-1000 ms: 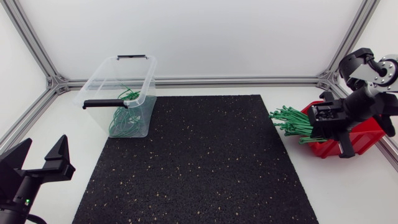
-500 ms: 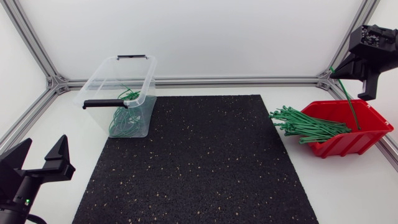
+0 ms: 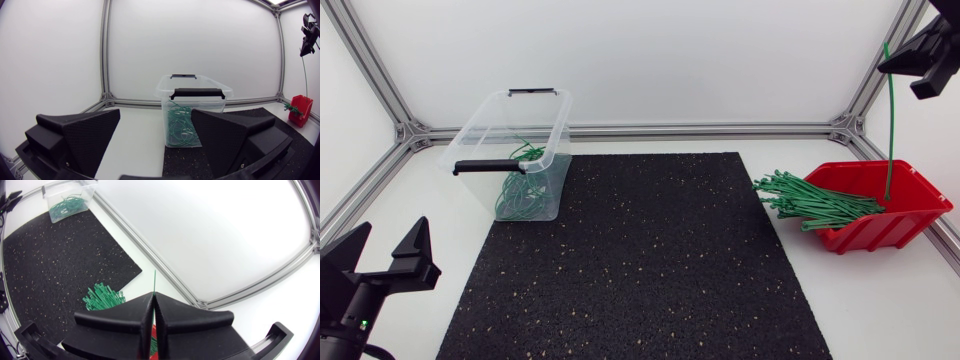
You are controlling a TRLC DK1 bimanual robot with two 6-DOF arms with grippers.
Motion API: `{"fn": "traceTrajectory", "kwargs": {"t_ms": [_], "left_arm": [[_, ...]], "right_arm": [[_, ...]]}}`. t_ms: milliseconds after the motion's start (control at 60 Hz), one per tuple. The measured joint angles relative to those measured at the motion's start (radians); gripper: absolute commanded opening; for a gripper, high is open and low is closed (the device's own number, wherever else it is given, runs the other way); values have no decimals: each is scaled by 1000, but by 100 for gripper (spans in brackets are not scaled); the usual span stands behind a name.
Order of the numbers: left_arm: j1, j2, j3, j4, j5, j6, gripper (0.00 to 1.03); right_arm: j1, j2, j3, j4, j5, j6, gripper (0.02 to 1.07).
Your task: Take a green cable tie from the red box, thread the tail through the head to close it, then place it in the transparent bin on the left.
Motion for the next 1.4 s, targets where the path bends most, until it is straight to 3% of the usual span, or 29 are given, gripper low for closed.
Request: {"fn": "traceTrajectory", "kwargs": {"t_ms": [217, 400, 650, 783, 850, 1233, 1400], "left_arm": [[0, 0, 0, 0, 0, 0, 99], [0, 0, 0, 0, 0, 0, 99], [0, 0, 0, 0, 0, 0, 99], [0, 0, 0, 0, 0, 0, 99], [0, 0, 0, 0, 0, 0, 99], [0, 0, 0, 0, 0, 0, 99], [0, 0, 0, 0, 0, 0, 99]], "right_arm": [[23, 0, 146, -80, 18, 171, 7], [100, -22, 163, -84, 73, 219, 7], [341, -90, 164, -177, 288, 403, 7], [576, -145, 127, -174, 451, 488, 7], [675, -155, 113, -168, 488, 539, 7], [974, -68, 70, -85, 550, 824, 7], [1029, -5, 69, -29, 554, 899, 7]]}}
